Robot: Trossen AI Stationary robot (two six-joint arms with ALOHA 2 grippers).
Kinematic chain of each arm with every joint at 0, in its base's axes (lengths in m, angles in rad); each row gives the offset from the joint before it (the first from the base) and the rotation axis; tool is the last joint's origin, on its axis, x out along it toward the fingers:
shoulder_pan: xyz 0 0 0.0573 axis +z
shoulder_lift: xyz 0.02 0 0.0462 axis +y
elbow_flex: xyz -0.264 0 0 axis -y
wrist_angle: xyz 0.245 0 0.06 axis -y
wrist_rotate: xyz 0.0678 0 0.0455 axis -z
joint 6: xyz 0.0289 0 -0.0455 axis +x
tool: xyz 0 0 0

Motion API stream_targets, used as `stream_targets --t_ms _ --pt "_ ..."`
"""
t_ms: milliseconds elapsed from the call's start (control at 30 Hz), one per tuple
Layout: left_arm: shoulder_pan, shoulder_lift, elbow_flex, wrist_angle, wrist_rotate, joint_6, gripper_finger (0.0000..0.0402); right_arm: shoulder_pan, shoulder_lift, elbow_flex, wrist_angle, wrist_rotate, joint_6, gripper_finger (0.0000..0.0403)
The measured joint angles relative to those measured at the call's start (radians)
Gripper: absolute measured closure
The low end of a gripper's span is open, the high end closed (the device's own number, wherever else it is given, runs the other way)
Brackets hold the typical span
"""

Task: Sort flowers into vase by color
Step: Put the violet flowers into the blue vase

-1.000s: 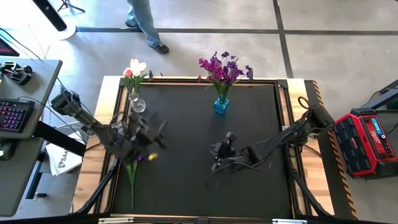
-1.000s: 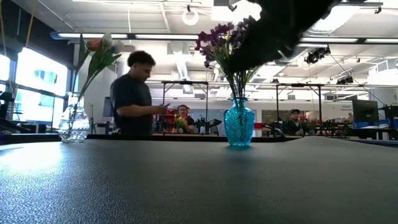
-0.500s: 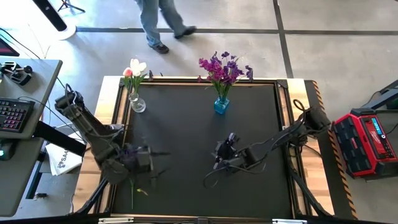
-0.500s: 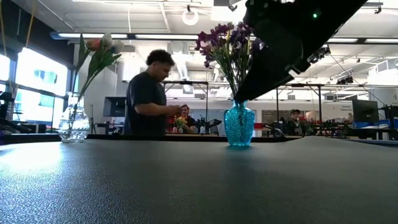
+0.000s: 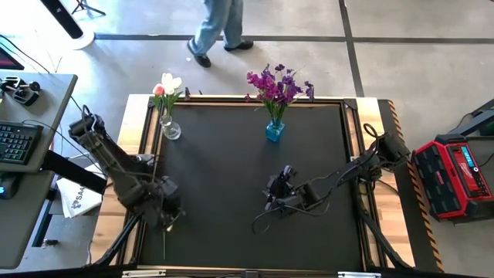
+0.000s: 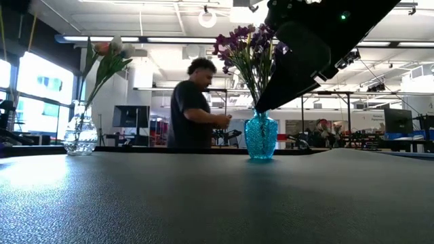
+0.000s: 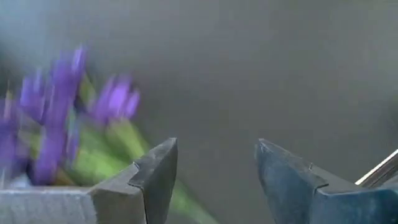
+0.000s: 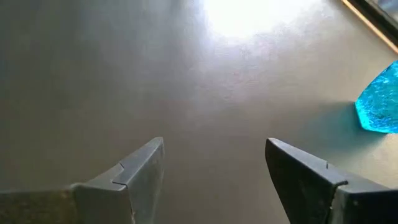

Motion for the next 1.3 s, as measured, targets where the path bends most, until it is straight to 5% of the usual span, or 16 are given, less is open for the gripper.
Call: stream_targets --t_ms 133,367,867,1067,1300 --pt "-0.100 0.037 0.000 -0.005 0.151 -0.212 0.0202 0.000 0.000 0.000 0.003 0.034 -0.001 0.0149" --pt "-0.190 0.138 -0.010 0.019 0.212 -0.443 0.0195 0.000 0.000 0.000 0.006 0.063 -0.022 0.0149" --pt "-0.100 0.209 -0.222 0.243 0.263 -0.450 0.0182 0.000 0.000 0.000 0.055 0.062 -0.072 0.0149" --pt "-0.063 0.209 -0.223 0.259 0.223 -0.359 0.0245 0.001 0.000 0.000 0.070 0.062 -0.072 0.0149" --pt "-0.037 0.203 -0.223 0.273 0.132 -0.279 0.0372 0.030 0.000 0.000 0.070 0.015 -0.120 0.0149"
